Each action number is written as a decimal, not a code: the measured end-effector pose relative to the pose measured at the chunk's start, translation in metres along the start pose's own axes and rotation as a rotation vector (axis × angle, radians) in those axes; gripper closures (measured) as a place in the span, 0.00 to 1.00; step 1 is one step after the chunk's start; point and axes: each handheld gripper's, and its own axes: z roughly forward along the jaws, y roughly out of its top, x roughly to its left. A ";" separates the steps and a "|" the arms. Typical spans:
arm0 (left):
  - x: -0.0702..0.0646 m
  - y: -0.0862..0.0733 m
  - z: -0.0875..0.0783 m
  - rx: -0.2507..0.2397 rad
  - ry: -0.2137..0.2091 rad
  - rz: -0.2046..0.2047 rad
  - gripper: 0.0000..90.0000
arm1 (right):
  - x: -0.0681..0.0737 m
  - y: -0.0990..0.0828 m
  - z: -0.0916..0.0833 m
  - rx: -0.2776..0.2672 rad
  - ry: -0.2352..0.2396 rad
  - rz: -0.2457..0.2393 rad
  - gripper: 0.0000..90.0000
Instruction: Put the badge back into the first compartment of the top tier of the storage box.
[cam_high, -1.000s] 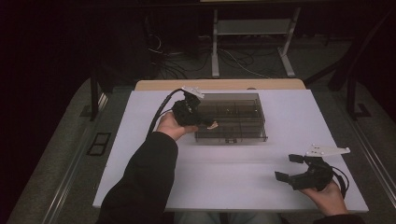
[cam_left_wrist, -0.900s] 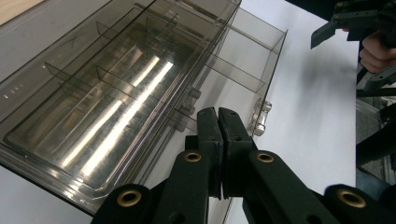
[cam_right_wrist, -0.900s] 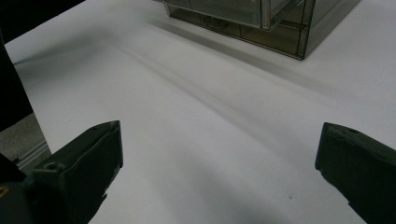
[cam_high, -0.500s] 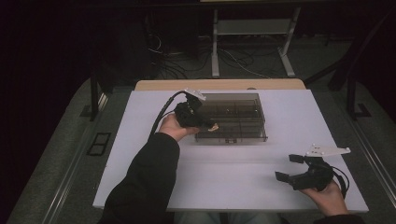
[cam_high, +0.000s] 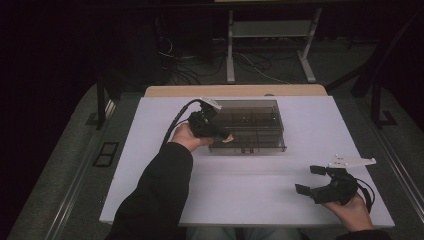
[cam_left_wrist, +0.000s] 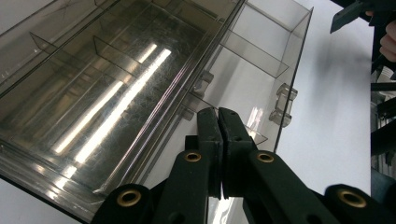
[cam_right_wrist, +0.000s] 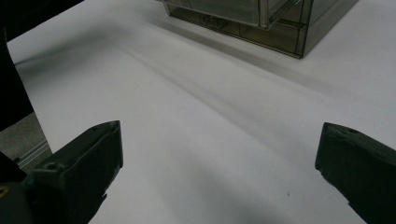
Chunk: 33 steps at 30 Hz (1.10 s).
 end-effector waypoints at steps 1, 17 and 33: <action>0.000 0.000 0.000 -0.004 -0.002 -0.007 0.98 | 0.000 0.000 0.000 0.000 0.000 0.000 0.00; -0.004 0.000 -0.015 -0.039 -0.013 -0.025 0.79 | 0.001 0.000 0.000 -0.002 -0.001 0.002 0.00; -0.004 -0.021 -0.043 -0.101 0.019 -0.056 0.24 | 0.000 -0.001 -0.001 -0.006 -0.003 0.007 0.00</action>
